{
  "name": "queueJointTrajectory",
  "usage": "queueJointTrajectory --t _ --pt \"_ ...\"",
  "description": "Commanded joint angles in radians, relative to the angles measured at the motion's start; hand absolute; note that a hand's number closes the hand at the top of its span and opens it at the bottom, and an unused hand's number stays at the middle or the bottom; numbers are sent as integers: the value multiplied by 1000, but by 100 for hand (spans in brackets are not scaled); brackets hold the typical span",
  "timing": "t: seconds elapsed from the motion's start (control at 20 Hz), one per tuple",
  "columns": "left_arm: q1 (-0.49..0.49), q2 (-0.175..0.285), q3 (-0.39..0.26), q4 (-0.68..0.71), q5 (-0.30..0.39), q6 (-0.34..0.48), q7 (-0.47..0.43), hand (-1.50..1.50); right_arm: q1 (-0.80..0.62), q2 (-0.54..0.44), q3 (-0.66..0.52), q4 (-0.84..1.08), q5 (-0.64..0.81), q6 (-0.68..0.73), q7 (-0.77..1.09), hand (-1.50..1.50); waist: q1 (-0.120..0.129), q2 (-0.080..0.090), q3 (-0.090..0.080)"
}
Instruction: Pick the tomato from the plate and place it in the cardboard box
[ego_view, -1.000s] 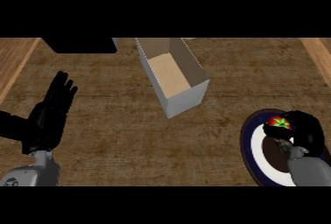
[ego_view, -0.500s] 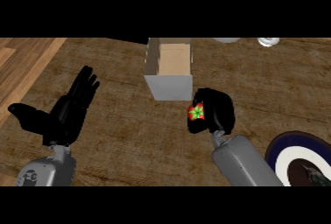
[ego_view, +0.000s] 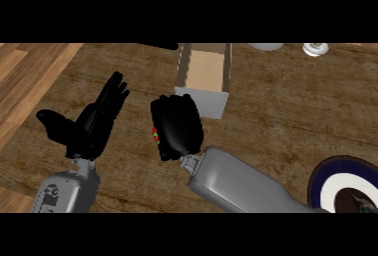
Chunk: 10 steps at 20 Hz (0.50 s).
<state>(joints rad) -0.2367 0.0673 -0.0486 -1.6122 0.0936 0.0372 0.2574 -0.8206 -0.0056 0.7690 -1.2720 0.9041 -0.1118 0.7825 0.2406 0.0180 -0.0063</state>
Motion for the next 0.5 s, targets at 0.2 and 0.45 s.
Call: queueJointTrajectory --t 0.2,0.45 --pt "-17 -5 17 31 -7 20 -7 0 -249 6 65 -7 -55 -165 318 150 -46 -10 1" --pt "-3 26 55 38 3 15 -8 0 -426 5 18 43 -61 -178 474 150 -89 -17 1"
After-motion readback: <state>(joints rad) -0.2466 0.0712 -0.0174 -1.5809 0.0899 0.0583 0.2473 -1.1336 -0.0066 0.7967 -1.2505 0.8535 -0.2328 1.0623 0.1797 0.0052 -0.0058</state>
